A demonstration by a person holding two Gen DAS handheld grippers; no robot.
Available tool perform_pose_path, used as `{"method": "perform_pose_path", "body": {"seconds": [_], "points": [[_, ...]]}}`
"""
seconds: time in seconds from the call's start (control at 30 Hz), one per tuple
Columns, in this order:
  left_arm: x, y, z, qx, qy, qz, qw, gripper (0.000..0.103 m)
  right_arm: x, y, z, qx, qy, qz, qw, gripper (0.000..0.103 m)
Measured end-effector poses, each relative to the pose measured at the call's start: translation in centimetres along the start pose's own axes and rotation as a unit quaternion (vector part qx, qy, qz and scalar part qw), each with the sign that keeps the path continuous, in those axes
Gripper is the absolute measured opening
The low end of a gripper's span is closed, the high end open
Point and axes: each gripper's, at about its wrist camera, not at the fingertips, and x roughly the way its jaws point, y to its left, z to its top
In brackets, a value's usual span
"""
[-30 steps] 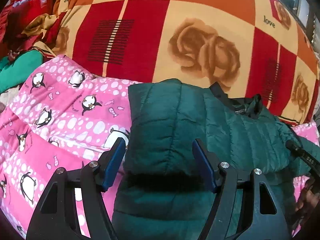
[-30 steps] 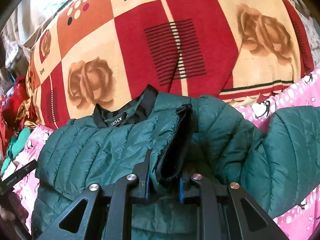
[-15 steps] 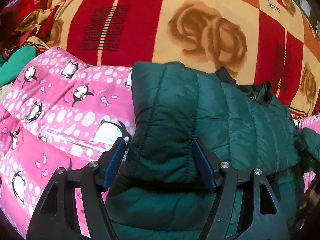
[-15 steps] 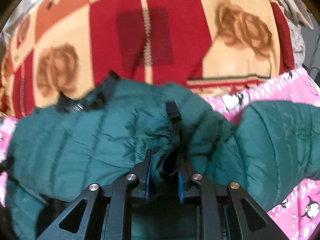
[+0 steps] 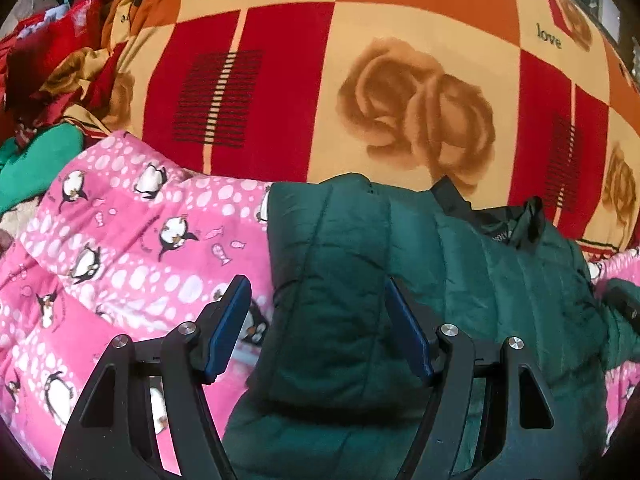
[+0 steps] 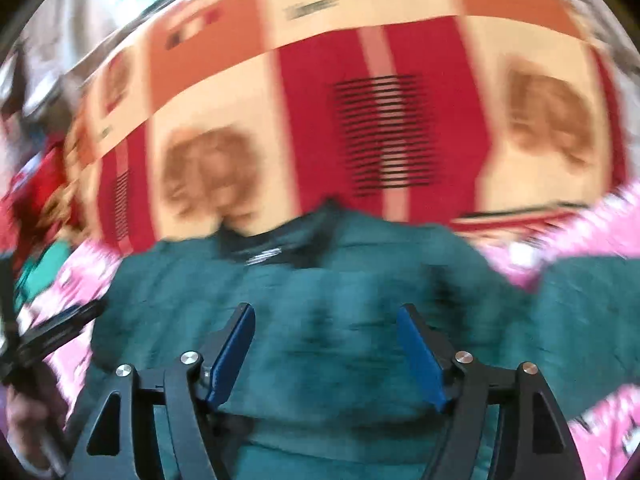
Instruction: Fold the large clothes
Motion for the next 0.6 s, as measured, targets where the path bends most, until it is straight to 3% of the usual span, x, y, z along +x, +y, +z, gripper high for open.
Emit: {"method": "perform_pose_path", "body": {"seconds": [0.17, 0.37, 0.6], "points": [[2.4, -0.8, -0.7, 0.008, 0.019, 0.018, 0.9996, 0.070, 5.6, 3.8, -0.3, -0.062, 0.034, -0.004, 0.997, 0.071], [3.6, -0.3, -1.1, -0.006, 0.022, 0.007, 0.9997, 0.075, 10.1, 2.4, -1.8, -0.034, 0.065, -0.009, 0.997, 0.075], [3.8, -0.4, -1.5, -0.010, 0.015, 0.015, 0.9997, 0.079, 8.8, 1.8, -1.7, -0.033, 0.064, -0.002, 0.997, 0.077]]}}
